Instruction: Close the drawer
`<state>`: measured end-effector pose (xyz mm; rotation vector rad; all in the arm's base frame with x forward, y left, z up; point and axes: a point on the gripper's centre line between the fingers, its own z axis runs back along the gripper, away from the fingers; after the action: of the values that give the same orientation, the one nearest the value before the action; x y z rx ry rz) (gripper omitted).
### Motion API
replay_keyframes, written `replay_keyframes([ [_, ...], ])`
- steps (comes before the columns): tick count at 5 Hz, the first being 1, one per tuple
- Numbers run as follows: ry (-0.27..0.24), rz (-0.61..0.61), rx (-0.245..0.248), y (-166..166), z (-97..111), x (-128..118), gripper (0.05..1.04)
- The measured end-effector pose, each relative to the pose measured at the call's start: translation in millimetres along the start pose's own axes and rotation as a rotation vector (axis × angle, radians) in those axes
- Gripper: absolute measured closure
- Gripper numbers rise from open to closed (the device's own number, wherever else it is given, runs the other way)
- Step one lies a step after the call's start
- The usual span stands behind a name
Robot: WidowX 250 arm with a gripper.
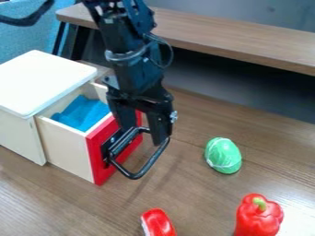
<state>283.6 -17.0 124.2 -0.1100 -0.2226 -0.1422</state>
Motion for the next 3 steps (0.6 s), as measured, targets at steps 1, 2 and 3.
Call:
replay_keyframes([
  [1,0.016,0.022,0.005,1.4,-11.3,2.6,0.085],
  [2,0.033,0.035,0.016,1.6,-22.5,3.6,0.085],
  [3,0.043,0.038,0.026,3.0,-30.1,6.2,0.085],
])
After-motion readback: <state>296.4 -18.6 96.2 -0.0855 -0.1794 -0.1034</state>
